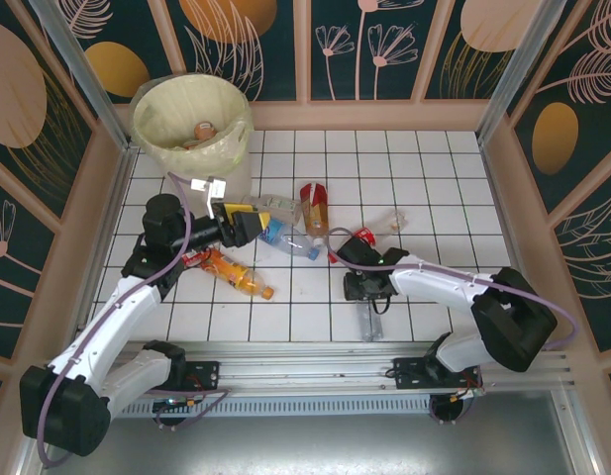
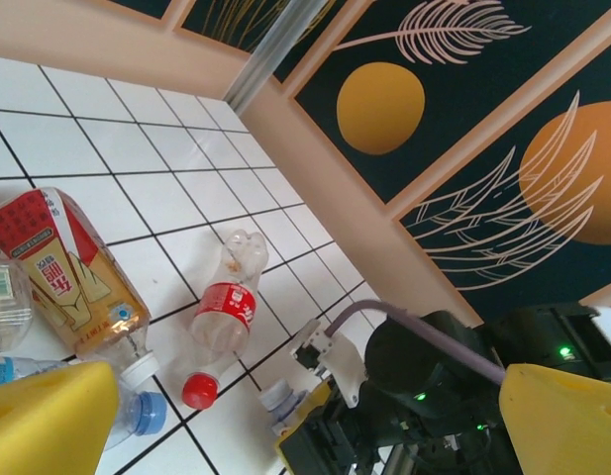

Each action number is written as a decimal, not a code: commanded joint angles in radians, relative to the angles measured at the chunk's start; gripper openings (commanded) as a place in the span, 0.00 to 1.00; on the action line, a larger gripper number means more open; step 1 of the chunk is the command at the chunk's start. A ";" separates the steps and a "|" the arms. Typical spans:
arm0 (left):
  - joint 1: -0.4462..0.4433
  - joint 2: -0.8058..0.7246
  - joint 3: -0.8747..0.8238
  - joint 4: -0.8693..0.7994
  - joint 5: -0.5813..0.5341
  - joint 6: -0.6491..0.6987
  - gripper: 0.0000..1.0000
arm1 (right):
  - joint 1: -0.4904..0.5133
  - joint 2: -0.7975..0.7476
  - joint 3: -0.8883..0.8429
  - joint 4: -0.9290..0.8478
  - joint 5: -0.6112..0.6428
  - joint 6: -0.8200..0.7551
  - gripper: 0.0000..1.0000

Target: Put the plastic bottles in the bin

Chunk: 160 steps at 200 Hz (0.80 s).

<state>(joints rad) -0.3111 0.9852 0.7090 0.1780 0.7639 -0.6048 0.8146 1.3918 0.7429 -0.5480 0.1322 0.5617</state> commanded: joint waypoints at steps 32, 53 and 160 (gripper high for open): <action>-0.051 -0.009 -0.066 0.200 0.095 -0.076 0.99 | -0.005 -0.127 0.183 0.258 -0.074 -0.105 0.49; -0.073 0.015 -0.083 0.250 0.095 -0.112 0.99 | -0.022 -0.133 0.226 0.384 -0.114 -0.117 0.49; -0.238 0.174 -0.048 0.389 0.028 -0.184 0.98 | -0.140 -0.105 0.296 0.808 -0.549 0.009 0.49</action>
<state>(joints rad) -0.5243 1.1172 0.6338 0.4656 0.8013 -0.7471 0.6823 1.2839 1.0328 0.0921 -0.2726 0.5140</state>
